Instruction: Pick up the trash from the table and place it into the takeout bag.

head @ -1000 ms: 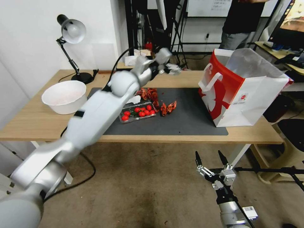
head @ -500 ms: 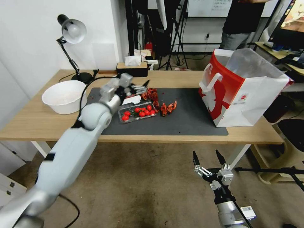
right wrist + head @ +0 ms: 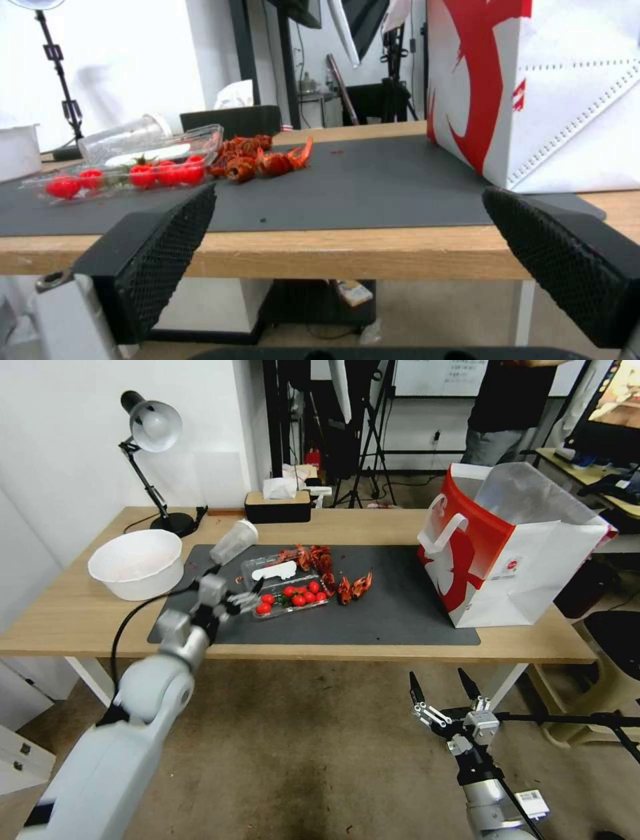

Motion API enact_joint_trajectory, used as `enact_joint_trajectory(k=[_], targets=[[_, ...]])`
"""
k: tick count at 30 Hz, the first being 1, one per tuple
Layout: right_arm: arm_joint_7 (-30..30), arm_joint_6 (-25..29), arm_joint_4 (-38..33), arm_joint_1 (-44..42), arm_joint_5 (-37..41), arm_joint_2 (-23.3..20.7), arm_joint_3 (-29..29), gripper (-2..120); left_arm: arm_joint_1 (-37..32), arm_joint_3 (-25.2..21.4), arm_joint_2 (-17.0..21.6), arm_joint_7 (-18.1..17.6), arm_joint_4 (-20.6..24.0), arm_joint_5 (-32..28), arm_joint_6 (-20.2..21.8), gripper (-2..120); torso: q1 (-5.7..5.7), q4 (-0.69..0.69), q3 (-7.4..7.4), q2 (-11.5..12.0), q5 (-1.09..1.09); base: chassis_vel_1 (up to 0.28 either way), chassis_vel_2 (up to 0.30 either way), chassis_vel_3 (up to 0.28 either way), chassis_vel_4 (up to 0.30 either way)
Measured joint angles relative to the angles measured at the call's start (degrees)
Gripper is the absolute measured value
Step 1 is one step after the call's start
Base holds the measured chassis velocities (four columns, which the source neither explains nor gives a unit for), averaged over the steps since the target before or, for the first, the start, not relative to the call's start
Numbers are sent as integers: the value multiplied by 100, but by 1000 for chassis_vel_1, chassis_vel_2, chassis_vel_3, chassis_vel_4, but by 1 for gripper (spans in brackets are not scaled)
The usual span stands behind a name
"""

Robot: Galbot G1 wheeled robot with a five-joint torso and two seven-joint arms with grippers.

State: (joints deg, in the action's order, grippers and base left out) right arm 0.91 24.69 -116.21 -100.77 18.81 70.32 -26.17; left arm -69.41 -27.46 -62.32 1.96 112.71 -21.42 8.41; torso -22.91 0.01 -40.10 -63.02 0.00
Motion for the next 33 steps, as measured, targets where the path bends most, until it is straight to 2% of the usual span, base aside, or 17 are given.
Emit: enact_joint_trajectory(k=[3,6,7,9,11,14,22,33], targets=[[-1,-9,-17,-2,10,-6,-2,100,-304,-277,-50,24,80,18,-104,100,0,-2,0,0,1,0,0,0,0],[-2,-26,-44,-3,59,-20,-12,100,-929,-685,-105,118,140,44,-400,100,0,0,0,0,1,0,0,0,0],[-2,-26,-44,-3,59,-20,-12,100,-929,-685,-105,118,140,44,-400,100,0,0,0,0,1,0,0,0,0],[-3,-35,-53,-5,97,-29,-39,100,-1362,-866,-187,153,160,44,-618,100,0,0,0,0,0,0,0,0,0],[-3,-36,-53,-5,99,-29,-43,100,-1409,-886,-203,157,160,44,-648,100,0,1,0,0,0,0,0,0,0],[-4,-38,-56,-32,138,-47,-126,100,-1951,-1082,-556,200,176,75,-978,100,0,-1,0,0,0,0,0,0,0],[-6,-33,-79,-70,142,-40,-138,100,-2252,-1141,-780,212,295,66,-1077,100,0,-1,0,0,1,0,0,0,0],[-8,-34,-52,-32,149,-78,-111,100,-2294,-1138,-903,235,274,39,-1106,100,-1,-1,0,0,1,0,0,0,0]])
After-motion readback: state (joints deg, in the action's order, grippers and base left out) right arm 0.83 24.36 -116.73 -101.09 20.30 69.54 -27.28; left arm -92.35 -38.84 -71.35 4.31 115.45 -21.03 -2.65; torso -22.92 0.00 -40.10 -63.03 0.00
